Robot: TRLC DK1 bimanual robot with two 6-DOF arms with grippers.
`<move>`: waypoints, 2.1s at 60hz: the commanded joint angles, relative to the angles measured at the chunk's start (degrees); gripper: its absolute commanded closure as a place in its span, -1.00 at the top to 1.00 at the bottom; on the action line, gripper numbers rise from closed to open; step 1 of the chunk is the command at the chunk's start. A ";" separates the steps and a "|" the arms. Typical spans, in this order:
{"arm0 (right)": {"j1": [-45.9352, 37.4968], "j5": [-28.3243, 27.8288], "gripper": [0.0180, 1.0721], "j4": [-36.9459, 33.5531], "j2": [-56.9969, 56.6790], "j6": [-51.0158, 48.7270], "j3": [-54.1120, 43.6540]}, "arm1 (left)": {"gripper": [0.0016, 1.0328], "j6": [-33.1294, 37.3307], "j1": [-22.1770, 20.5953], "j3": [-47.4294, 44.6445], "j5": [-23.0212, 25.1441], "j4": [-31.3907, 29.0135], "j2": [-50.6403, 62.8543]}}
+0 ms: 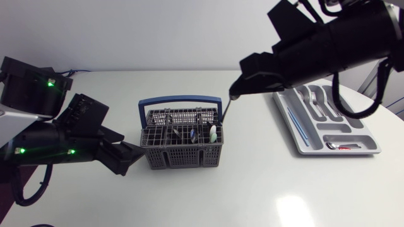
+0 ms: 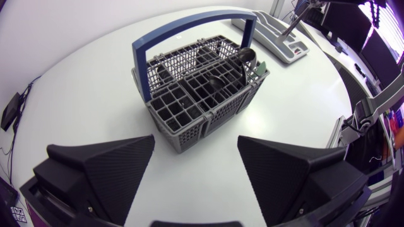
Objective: Unload the cutlery basket into the drawer organizer.
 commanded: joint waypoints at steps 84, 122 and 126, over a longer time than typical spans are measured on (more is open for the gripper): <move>-54.21 18.23 -0.89 20.99 15.53 -41.35 -19.01 | 0.92 -31.08 -5.57 12.39 -0.53 -5.99 13.09; -54.03 28.43 0.12 32.24 21.95 -45.04 -24.37 | 0.92 -36.09 -8.39 17.22 -0.61 -7.31 18.01; -53.59 29.13 0.27 32.15 21.42 -44.34 -24.72 | 0.92 -36.97 -8.83 17.75 -0.61 -7.31 18.54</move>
